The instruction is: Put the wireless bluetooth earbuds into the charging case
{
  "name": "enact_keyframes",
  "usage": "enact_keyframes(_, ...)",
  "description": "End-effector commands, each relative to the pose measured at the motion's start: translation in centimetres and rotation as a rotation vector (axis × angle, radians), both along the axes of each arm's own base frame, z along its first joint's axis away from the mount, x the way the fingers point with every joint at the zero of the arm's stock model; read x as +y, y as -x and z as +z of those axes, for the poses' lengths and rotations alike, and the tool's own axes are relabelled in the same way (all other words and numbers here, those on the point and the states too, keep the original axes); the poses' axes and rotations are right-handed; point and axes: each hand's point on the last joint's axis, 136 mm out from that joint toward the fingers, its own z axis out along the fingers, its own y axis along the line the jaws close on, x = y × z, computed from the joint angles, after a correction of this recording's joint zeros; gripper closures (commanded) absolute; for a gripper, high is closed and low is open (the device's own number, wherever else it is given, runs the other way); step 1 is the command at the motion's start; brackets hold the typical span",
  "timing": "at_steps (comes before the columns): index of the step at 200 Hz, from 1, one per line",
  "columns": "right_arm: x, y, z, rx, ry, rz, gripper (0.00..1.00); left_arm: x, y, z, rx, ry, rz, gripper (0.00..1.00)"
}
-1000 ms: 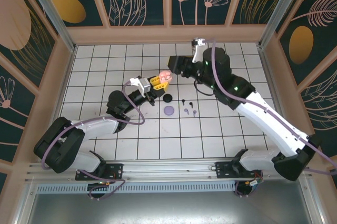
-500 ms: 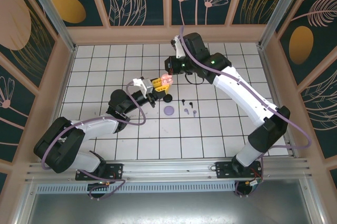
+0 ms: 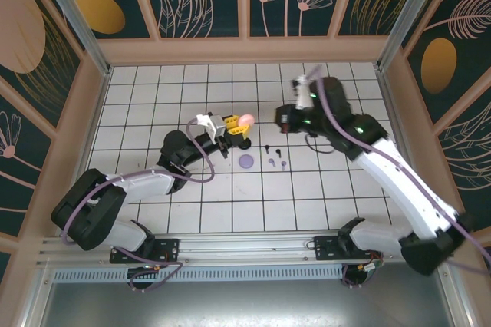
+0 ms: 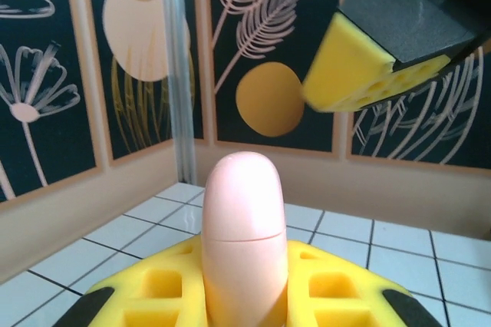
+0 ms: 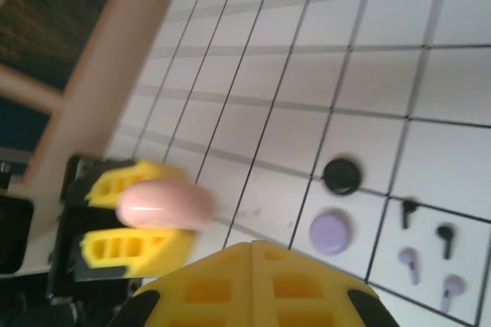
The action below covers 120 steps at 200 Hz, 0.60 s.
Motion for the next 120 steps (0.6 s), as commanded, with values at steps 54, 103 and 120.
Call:
enact_keyframes(54, -1.1, -0.5, -6.5, 0.101, -0.086, -0.119, 0.83, 4.4, -5.6, -3.4, 0.388, 0.095, 0.353, 1.0)
enact_keyframes(103, -1.2, 0.5, -11.4, 0.181, -0.071, -0.112, 0.68, 7.5, -9.1, -11.0, 0.834, 0.081, 0.428, 1.0)
enact_keyframes(120, -1.3, 0.7, -12.1, 0.186, -0.065, -0.112, 0.66, 8.3, -9.7, -13.4, 0.969, 0.083, 0.397, 1.0)
